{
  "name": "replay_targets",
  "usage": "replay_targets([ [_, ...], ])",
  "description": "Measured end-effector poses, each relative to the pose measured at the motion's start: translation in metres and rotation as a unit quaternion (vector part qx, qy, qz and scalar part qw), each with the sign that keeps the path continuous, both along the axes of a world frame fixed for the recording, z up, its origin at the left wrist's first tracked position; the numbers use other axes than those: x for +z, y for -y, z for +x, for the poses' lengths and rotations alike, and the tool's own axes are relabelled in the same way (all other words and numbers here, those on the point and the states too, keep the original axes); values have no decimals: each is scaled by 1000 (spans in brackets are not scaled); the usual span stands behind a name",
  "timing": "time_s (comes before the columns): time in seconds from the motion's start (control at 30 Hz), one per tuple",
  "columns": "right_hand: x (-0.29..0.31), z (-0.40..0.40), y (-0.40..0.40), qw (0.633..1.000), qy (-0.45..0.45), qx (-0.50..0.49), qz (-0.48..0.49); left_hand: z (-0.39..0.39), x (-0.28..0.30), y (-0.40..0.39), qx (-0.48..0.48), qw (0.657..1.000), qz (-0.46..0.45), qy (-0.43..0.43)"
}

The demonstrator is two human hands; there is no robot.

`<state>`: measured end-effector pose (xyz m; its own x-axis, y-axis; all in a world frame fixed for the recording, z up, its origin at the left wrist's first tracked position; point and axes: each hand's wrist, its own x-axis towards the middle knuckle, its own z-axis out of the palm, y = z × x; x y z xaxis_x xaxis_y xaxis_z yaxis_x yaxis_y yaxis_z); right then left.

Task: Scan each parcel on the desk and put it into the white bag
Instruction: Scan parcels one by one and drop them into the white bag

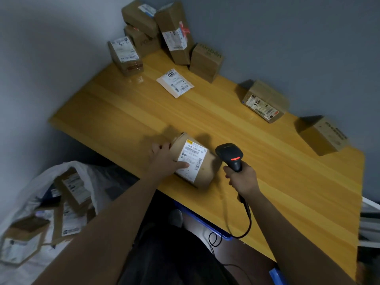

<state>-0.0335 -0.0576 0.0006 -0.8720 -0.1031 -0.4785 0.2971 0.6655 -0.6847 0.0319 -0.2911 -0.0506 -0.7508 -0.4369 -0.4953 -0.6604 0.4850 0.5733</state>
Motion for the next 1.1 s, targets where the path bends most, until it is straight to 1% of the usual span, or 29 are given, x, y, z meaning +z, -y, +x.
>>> replay_targets([
  [0.03, 1, 2, 2, 1000, -2, 3, -1, 4, 6, -4, 2, 1000, -10, -15],
  [0.07, 2, 4, 4, 1000, -4, 8, -1, 7, 7, -5, 3, 1000, 4, -29],
  [0.1, 3, 5, 6, 1000, -4, 12, -1, 11, 6, -4, 11, 998, 50, -43],
  [0.17, 5, 10, 14, 1000, -6, 19, -6, 21, 6, 0, 48, 983, 161, -68],
  [0.2, 7, 13, 18, 1000, -7, 25, -9, 29, 5, 4, 68, 977, 186, -76],
  [0.4, 17, 44, 55, 998, -13, 56, -21, 89, 11, 42, 147, 965, 182, -122],
  [0.53, 25, 79, 90, 996, -30, 71, -34, 152, 21, 81, 196, 956, 159, -149],
  [0.67, 32, 123, 134, 993, -39, 96, -48, 232, 29, 122, 268, 930, 183, -170],
  [0.77, 29, 156, 166, 991, -40, 119, -46, 290, 36, 152, 307, 917, 166, -196],
  [0.87, 24, 189, 196, 988, -37, 142, -47, 349, 39, 173, 320, 918, 132, -195],
  [0.97, 19, 215, 218, 984, -37, 164, -52, 397, 32, 184, 310, 936, 49, -158],
  [1.1, 12, 235, 231, 983, -39, 172, -47, 441, 15, 188, 251, 959, -85, -97],
])
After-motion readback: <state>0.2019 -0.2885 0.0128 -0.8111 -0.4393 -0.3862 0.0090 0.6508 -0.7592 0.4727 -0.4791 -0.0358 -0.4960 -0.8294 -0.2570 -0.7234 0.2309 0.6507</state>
